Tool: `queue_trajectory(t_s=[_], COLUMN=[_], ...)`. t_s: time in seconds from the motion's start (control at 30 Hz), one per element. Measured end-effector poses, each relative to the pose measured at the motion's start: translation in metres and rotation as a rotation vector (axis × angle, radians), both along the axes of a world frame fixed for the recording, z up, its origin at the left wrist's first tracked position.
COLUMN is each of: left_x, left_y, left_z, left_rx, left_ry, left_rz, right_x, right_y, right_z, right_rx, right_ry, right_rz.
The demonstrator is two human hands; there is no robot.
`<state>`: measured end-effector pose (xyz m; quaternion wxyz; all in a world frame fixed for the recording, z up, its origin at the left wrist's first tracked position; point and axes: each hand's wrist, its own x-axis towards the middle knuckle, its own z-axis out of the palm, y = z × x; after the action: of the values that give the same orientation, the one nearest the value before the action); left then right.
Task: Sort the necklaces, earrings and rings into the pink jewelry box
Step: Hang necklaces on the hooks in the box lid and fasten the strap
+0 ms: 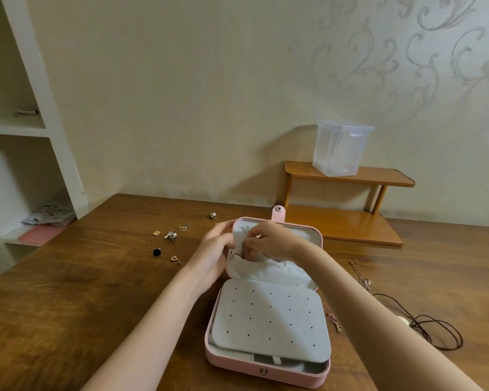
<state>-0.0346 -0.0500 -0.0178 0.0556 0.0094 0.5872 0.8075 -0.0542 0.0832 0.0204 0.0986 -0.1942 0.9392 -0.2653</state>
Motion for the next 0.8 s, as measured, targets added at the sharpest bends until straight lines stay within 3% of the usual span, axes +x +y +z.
queue_trajectory(t_s=[0.17, 0.43, 0.67, 0.8], left_x=[-0.001, -0.007, -0.008, -0.009], left_y=[-0.001, -0.006, -0.008, -0.008], left_z=[0.003, 0.001, 0.007, 0.006], left_rx=[-0.002, -0.446, -0.520, -0.520], left_ry=[0.024, 0.199, 0.270, 0.283], left_rz=[0.009, 0.043, 0.140, 0.148], right_x=[-0.006, -0.007, 0.005, 0.012], right_y=[-0.002, -0.006, -0.003, -0.005], right_z=[0.020, 0.030, 0.034, 0.028], right_rx=[0.007, 0.115, 0.289, 0.379], right_ry=[0.233, 0.329, 0.542, 0.620], right_rz=[0.026, 0.037, 0.037, -0.078])
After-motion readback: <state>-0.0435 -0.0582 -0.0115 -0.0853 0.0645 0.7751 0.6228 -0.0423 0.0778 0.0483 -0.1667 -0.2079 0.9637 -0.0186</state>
